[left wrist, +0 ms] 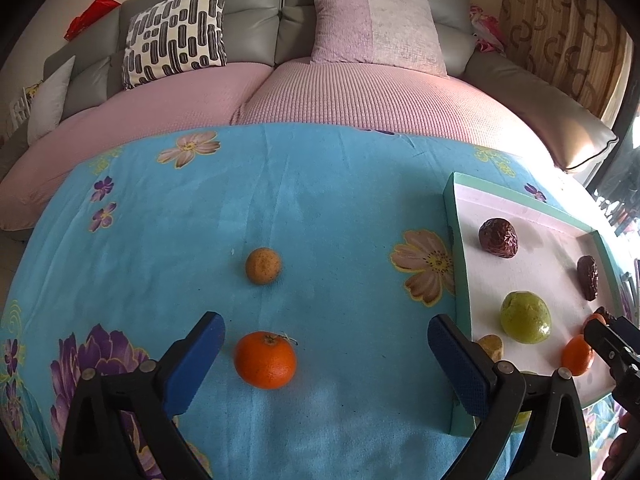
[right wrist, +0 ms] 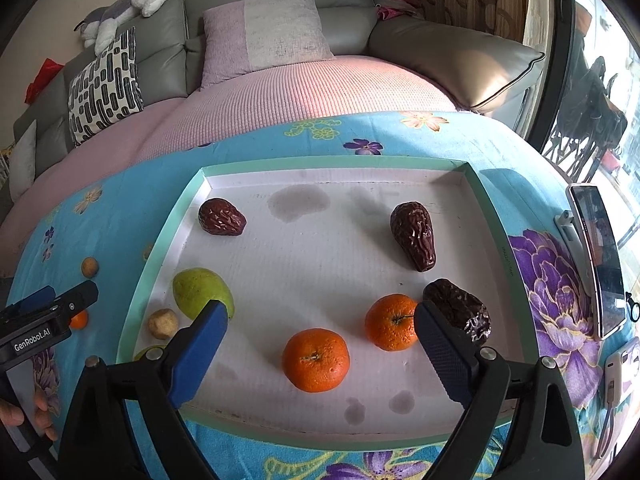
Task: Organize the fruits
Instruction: 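Move both grippers back over the last orange and brown nut on the cloth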
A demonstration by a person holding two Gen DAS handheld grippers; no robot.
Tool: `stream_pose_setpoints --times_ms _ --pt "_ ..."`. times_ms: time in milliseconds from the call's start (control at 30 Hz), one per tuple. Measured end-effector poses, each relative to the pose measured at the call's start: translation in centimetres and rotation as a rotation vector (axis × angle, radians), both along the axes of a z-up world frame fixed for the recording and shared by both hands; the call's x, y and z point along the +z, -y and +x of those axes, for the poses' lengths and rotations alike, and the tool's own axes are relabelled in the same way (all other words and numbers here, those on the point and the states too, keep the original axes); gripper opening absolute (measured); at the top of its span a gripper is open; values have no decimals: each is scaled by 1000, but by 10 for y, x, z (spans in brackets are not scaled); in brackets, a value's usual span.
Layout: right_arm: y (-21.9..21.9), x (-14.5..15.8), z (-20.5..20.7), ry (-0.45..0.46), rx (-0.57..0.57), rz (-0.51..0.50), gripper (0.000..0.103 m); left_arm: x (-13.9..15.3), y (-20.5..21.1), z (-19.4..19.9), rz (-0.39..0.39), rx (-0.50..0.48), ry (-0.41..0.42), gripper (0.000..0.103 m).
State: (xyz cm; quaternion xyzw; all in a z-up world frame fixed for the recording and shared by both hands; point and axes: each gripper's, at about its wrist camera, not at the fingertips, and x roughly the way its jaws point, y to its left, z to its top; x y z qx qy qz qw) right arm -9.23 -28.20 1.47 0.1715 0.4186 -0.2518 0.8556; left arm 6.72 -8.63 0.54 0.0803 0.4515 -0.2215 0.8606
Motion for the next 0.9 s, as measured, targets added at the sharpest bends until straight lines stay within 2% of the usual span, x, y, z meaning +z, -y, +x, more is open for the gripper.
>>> stream_pose_setpoints --times_ms 333,433,567,900 --pt "-10 10 2 64 44 10 95 3 -4 1 -15 2 3 103" --pt "-14 11 7 48 55 -25 95 5 -8 3 -24 5 3 103" --pt "-20 17 8 85 78 -51 95 9 -14 6 -42 16 3 103" --pt "-43 28 20 154 124 -103 95 23 -52 21 -67 100 33 103"
